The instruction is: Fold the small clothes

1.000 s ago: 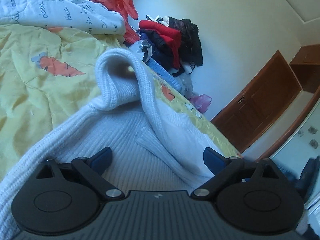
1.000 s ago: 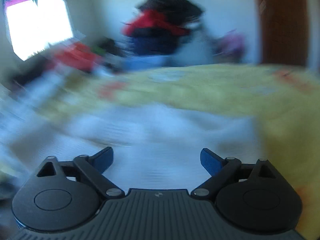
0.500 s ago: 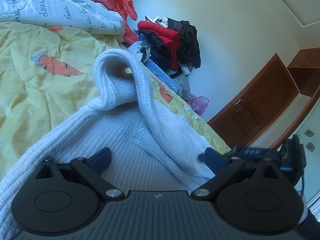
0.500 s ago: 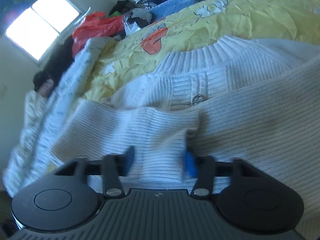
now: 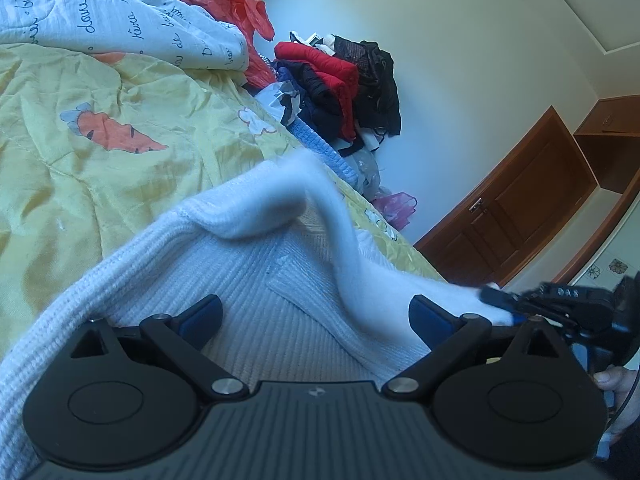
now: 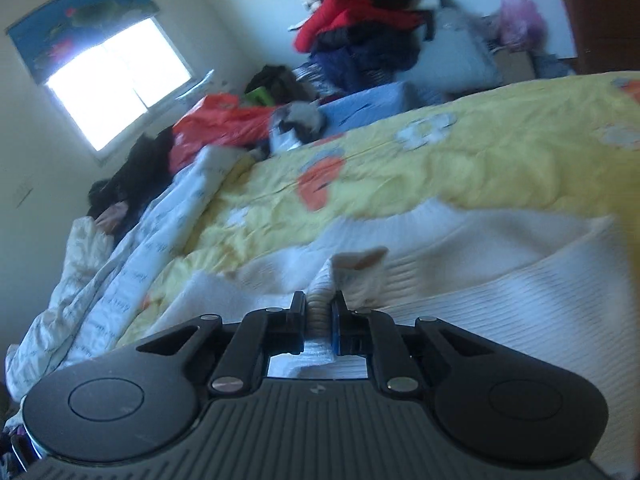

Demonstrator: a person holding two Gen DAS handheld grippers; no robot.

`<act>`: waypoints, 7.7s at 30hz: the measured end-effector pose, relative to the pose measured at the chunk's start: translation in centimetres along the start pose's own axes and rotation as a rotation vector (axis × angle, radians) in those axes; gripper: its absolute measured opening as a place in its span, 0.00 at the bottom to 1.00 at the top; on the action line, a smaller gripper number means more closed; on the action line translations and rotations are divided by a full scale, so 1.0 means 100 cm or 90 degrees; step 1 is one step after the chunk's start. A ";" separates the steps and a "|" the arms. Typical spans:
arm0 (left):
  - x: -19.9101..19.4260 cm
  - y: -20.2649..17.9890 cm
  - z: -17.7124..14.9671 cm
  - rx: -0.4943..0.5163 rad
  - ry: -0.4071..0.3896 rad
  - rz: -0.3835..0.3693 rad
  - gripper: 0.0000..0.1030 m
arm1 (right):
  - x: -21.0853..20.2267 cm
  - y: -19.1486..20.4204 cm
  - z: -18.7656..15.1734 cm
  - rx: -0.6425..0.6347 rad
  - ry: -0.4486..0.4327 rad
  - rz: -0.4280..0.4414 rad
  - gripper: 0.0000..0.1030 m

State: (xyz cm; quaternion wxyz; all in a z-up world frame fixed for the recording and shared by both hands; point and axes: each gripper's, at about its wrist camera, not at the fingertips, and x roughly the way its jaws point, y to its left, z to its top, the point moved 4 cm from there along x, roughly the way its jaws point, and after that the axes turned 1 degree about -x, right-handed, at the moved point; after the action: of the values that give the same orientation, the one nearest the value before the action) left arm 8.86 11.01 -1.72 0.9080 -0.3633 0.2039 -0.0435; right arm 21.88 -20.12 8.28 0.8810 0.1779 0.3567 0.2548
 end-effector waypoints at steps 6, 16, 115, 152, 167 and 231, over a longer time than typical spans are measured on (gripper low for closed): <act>0.000 0.000 0.000 0.000 0.000 0.001 0.98 | -0.033 -0.057 0.002 0.039 -0.015 -0.054 0.13; 0.000 0.000 0.000 0.001 0.001 0.002 0.98 | -0.050 -0.108 -0.030 0.085 0.001 -0.073 0.07; -0.004 -0.049 -0.045 0.462 0.189 0.164 1.00 | -0.069 -0.028 -0.148 -0.207 0.017 -0.257 0.84; -0.079 -0.043 -0.078 0.444 0.165 0.182 1.00 | -0.121 -0.007 -0.229 -0.221 -0.004 -0.246 1.00; -0.120 -0.036 -0.099 0.445 0.147 0.191 1.00 | -0.124 -0.005 -0.232 -0.221 -0.007 -0.262 0.99; -0.265 0.053 -0.078 -0.099 0.125 0.006 1.00 | -0.299 -0.067 -0.309 0.169 -0.011 -0.039 0.89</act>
State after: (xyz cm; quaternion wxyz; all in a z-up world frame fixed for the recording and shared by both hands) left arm -18.79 15.92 -1.41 0.8530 -0.4258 0.2959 -0.0586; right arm -16.59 -38.72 -0.05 0.8603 0.2838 0.3848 0.1767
